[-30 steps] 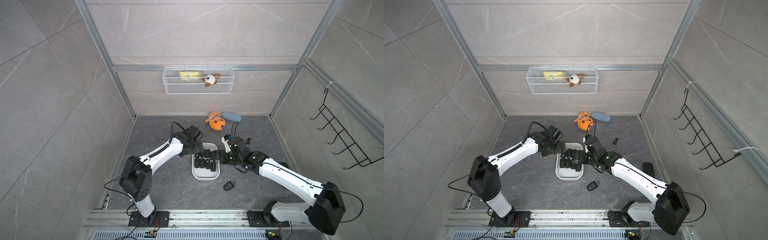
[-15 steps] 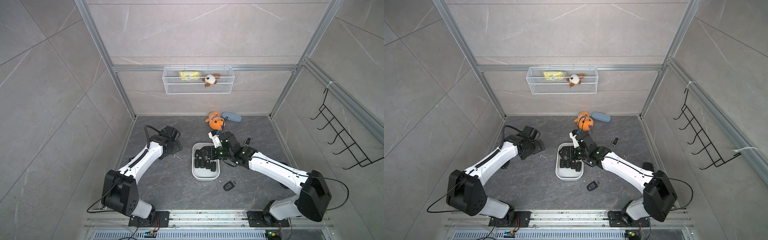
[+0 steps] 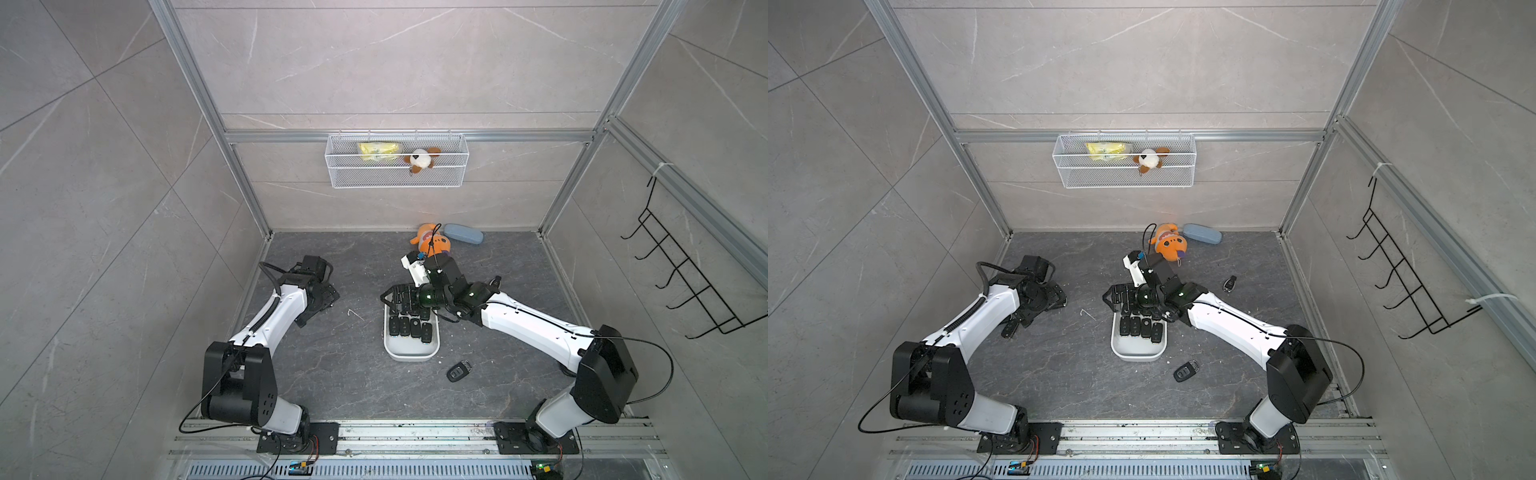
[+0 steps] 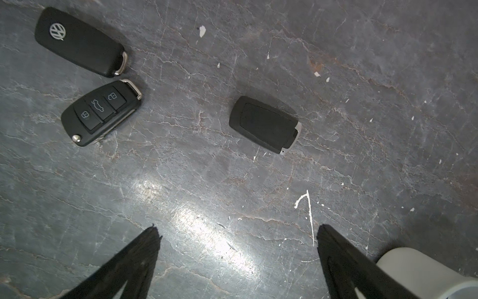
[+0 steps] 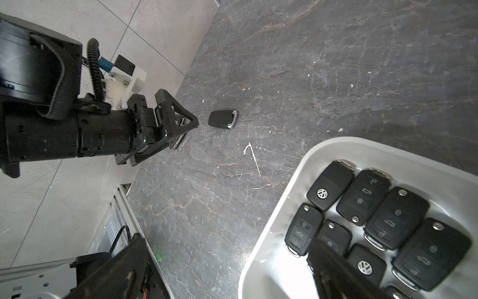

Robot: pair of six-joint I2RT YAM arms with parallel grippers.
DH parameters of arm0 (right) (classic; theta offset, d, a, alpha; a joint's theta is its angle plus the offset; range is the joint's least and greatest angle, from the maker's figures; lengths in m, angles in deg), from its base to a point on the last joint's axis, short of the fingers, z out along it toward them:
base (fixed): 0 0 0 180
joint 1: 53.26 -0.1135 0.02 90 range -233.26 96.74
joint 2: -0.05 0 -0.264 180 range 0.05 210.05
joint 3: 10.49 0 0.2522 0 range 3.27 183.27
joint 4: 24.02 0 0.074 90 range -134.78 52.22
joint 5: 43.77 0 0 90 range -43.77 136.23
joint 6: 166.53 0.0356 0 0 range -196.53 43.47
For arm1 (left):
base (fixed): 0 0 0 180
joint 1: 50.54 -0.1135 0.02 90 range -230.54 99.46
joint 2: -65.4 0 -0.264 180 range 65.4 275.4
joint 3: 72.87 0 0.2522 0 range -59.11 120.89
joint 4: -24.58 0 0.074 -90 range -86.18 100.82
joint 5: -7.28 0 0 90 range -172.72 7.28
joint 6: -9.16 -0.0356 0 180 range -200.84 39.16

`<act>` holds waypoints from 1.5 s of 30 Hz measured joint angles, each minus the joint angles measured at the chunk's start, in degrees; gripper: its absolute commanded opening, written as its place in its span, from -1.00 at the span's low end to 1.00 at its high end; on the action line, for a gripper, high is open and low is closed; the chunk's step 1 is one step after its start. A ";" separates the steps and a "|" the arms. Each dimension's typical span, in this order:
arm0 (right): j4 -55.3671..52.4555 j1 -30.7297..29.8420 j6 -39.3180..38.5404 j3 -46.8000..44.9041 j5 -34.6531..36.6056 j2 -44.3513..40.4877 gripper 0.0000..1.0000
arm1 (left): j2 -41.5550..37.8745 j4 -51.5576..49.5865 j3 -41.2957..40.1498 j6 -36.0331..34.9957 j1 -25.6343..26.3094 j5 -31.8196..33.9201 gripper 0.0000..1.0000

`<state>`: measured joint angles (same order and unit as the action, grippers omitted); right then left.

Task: Place the car key into the storage box
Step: Pick up the car key from the center of the board.

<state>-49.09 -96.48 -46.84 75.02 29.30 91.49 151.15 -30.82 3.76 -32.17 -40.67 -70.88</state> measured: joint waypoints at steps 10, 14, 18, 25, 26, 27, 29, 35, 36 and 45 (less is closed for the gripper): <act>-0.48 0.00 -1.09 1.68 0.00 1.18 0.99 | 7.76 0.70 2.84 5.35 -0.92 0.02 0.82; -0.83 0.00 -1.51 2.40 0.02 1.97 0.99 | 10.84 0.74 5.07 8.98 -0.92 0.04 0.80; -0.92 0.00 -2.34 2.47 0.44 2.34 0.99 | 15.10 0.66 7.80 11.72 -0.92 0.07 0.78; -1.29 0.42 -2.58 2.84 0.85 2.93 0.99 | 21.81 -0.15 11.89 14.69 -0.94 0.17 0.76; -1.29 0.63 -2.62 2.84 0.85 2.93 0.99 | 22.56 -0.26 12.57 14.88 -0.96 0.20 0.76; -1.29 0.81 -2.73 2.84 0.85 2.95 0.99 | 23.21 -0.35 13.16 15.06 -0.98 0.26 0.76; -1.31 1.25 -2.78 2.84 0.85 2.95 0.99 | 24.35 -0.35 14.38 15.47 -1.07 0.39 0.77; -1.31 2.14 -2.95 2.86 0.85 2.97 0.99 | 27.61 -0.70 18.45 16.06 -1.29 0.74 0.76; -1.31 2.25 -2.95 2.86 0.85 2.99 0.99 | 28.26 -0.76 19.06 16.11 -1.29 0.74 0.76; -1.73 3.48 -2.97 3.87 0.81 4.07 0.99 | 32.79 -2.29 23.17 16.06 -1.29 0.74 0.46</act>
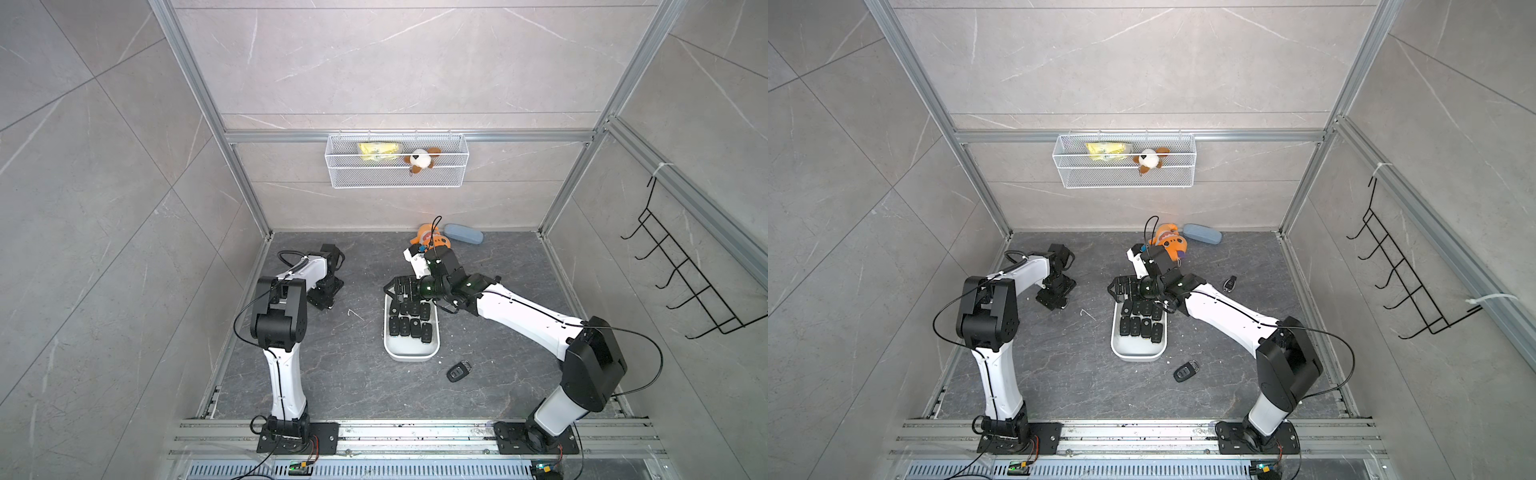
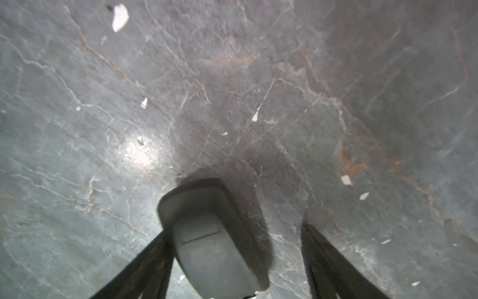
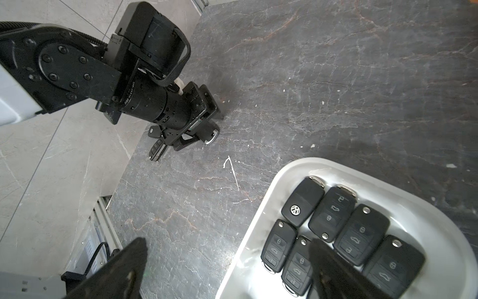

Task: Place the car key into the storage box
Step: Pick up the car key from the center of the board.

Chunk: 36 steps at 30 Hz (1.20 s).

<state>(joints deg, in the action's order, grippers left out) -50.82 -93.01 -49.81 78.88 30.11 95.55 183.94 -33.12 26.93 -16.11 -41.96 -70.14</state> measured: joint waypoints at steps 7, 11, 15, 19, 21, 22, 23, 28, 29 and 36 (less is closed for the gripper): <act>-0.07 0.63 0.02 0.17 -0.44 0.22 0.99 | 0.00 -1.38 0.22 0.07 0.00 -0.28 0.08; -0.07 0.63 0.02 0.17 -0.83 0.55 0.99 | -0.11 -1.20 -0.46 0.09 0.00 -0.61 -0.10; -0.04 0.63 0.04 0.15 -0.87 0.59 0.99 | -1.33 -0.72 -2.21 -0.15 0.00 -0.68 -0.26; 0.07 0.63 0.26 0.02 -0.87 0.59 0.99 | -3.32 -1.01 -4.98 -0.55 0.00 -0.68 -0.26; 0.28 0.63 0.48 -0.50 -0.87 0.50 0.99 | -4.57 -1.03 -6.14 -0.96 0.13 -0.68 -0.26; 0.52 0.63 0.66 -1.05 -0.87 0.35 0.99 | -5.40 -1.05 -6.71 -1.33 0.26 -0.68 -0.26; 0.61 0.63 0.70 -1.57 -0.87 0.15 0.99 | -6.47 -1.07 -7.32 -1.81 0.55 -0.66 -0.26; 0.98 0.68 1.36 -4.79 -0.81 -2.05 0.99 | -12.76 -1.46 -8.98 -4.20 2.89 -0.61 -0.26; 1.01 0.68 1.66 -5.40 -0.72 -2.78 0.99 | -14.27 -1.62 -9.05 -4.74 4.00 -0.61 -0.27; 0.94 0.68 2.23 -11.39 2.47 -10.51 0.99 | -20.81 -3.23 -9.07 -8.24 13.20 -0.59 -0.27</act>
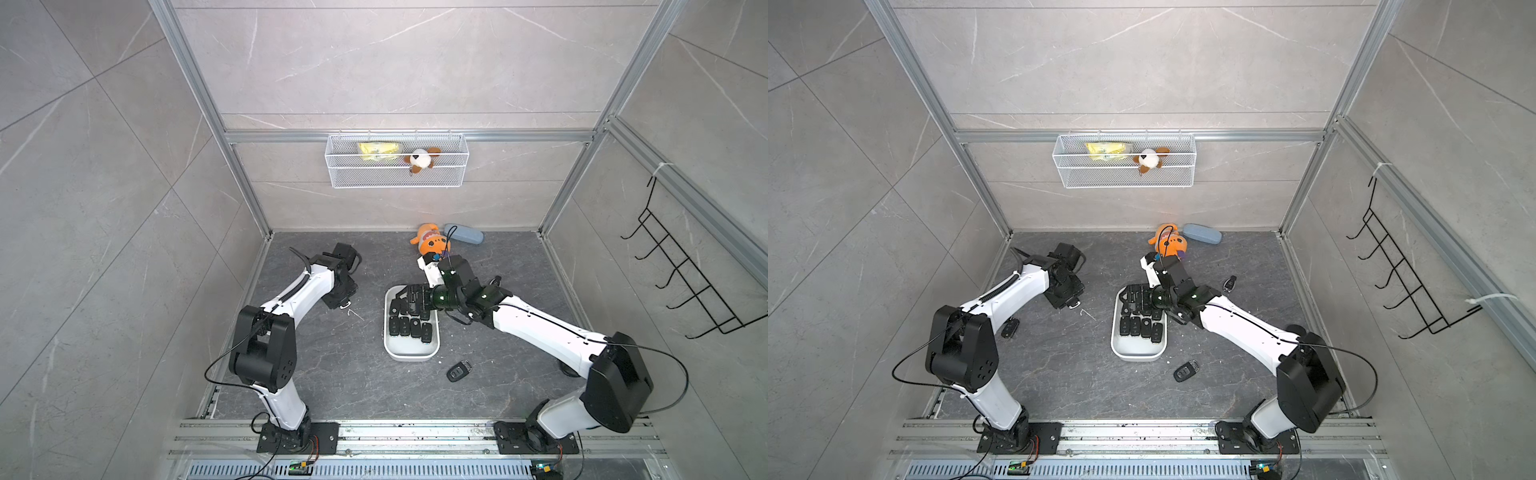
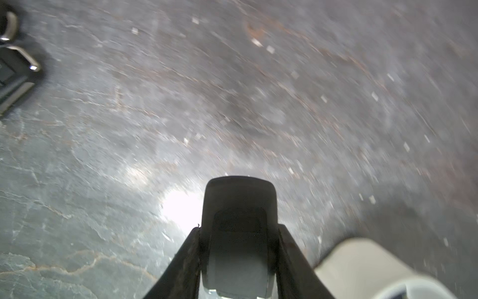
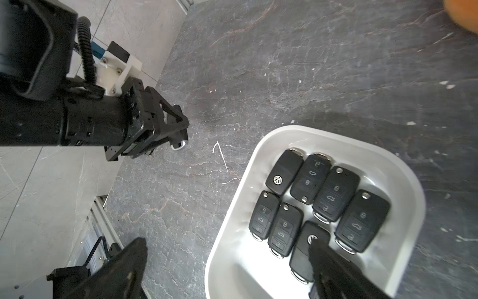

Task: Place the car key into the storage box
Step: Pick up the car key from the center of the board, then place the car key in the storage box.

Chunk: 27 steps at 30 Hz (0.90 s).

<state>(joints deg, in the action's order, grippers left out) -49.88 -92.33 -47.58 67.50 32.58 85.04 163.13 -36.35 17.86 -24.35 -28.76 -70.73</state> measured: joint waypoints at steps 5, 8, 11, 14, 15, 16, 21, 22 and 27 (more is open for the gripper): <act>-1.16 0.07 0.02 -4.28 3.45 -6.45 0.99 | -1.88 -1.16 0.00 -2.21 7.65 -0.48 -0.27; -2.47 0.11 0.42 -6.69 5.51 -10.34 0.99 | -2.43 -1.53 -0.02 -3.17 12.22 -1.73 -0.27; -4.13 0.11 0.85 -8.83 7.06 -14.19 0.99 | -2.58 -2.08 -0.02 -3.69 16.55 -2.34 -0.26; -5.77 0.11 1.05 -10.62 8.09 -17.68 0.99 | -2.58 -2.43 -0.02 -4.04 20.52 -3.19 -0.26; -6.36 0.11 1.07 -11.15 8.33 -18.86 0.99 | -2.58 -2.51 -0.02 -4.11 21.90 -3.26 -0.26; -7.02 0.11 1.07 -11.67 8.41 -19.98 0.99 | -2.58 -2.58 -0.02 -4.20 23.10 -3.54 -0.26; -9.38 0.11 1.07 -13.57 8.57 -24.26 0.99 | -2.32 -2.71 0.04 -4.68 27.61 -5.55 -0.25; -9.84 0.11 1.07 -13.92 8.55 -25.07 0.99 | -1.97 -2.82 0.15 -4.74 28.20 -6.29 -0.26; -10.91 0.11 1.49 -15.85 8.28 -28.44 0.99 | 1.03 -3.08 0.48 -5.22 29.73 -9.18 -0.26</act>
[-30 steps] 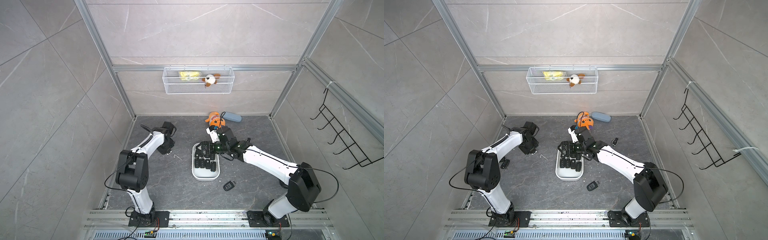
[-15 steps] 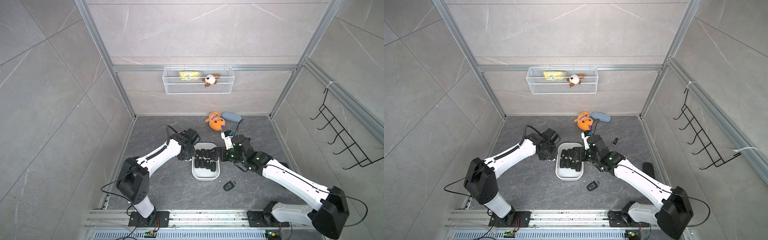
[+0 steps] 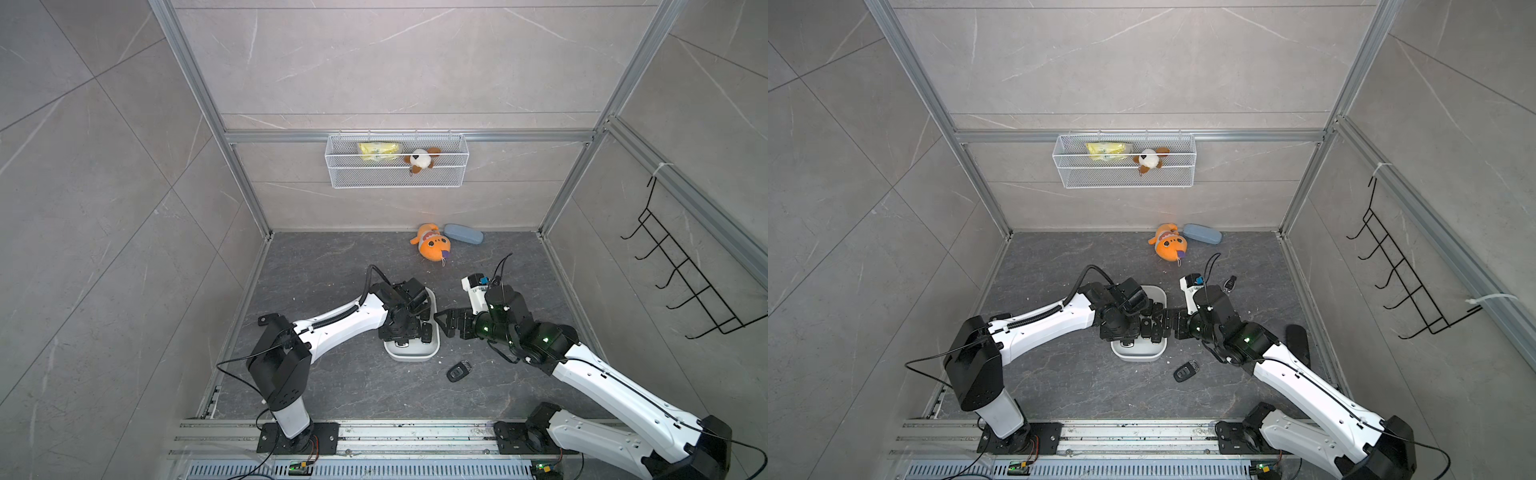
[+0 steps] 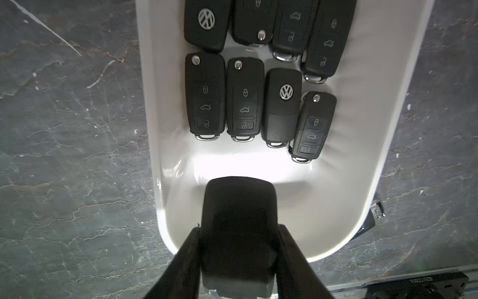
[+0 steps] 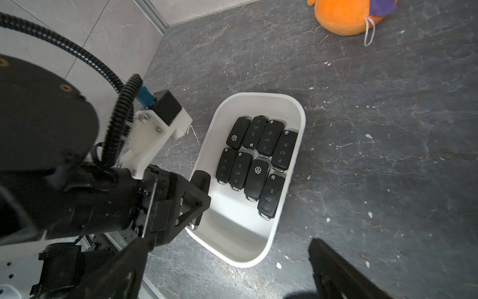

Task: Place the car key into the storage box
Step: Place the car key in the storage box.

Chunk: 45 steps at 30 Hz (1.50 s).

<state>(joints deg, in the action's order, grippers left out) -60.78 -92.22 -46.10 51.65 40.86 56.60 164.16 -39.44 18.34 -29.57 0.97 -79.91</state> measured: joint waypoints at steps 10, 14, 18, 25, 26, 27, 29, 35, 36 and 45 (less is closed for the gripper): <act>-0.39 0.00 1.14 -3.87 -3.85 -2.67 0.99 | 6.25 -0.83 1.66 -1.31 0.33 -3.21 -0.24; -0.92 0.00 1.36 -4.28 -4.13 -3.72 0.99 | 8.11 -1.20 2.78 -1.68 0.33 -3.43 -0.24; -1.01 0.00 1.53 -4.28 -4.31 -4.31 0.99 | 10.75 -2.08 5.14 -2.05 0.13 -4.26 -0.23; -1.03 0.00 1.55 -4.31 -4.28 -4.31 0.99 | 14.05 -2.82 6.03 -2.40 -0.96 -5.92 -0.23; -1.03 0.00 1.55 -4.31 -4.31 -4.31 0.99 | 14.73 -2.97 6.34 -2.45 -1.09 -6.12 -0.23; -1.03 0.00 1.55 -4.31 -4.31 -4.28 0.99 | 15.34 -3.13 6.62 -2.49 -1.20 -6.23 -0.22; -1.03 0.00 1.55 -4.28 -4.31 -4.28 0.99 | 16.20 -3.48 6.93 -2.51 -1.31 -6.38 -0.22; -0.98 0.00 1.55 -4.31 -4.28 -3.45 0.99 | 17.90 -4.37 7.82 -2.95 -1.79 -6.43 -0.04; -0.98 0.00 1.53 -4.31 -4.28 -3.23 0.99 | 18.14 -4.42 7.85 -3.02 -1.81 -6.40 0.04; -0.87 0.00 1.53 -4.31 -4.02 -1.31 0.99 | 18.40 -5.01 8.83 -3.48 -2.05 -6.40 0.26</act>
<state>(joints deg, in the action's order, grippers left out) -61.66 -92.22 -44.57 47.35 36.84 55.29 182.56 -44.44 27.17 -33.05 -1.09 -86.31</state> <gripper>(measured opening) 0.995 0.622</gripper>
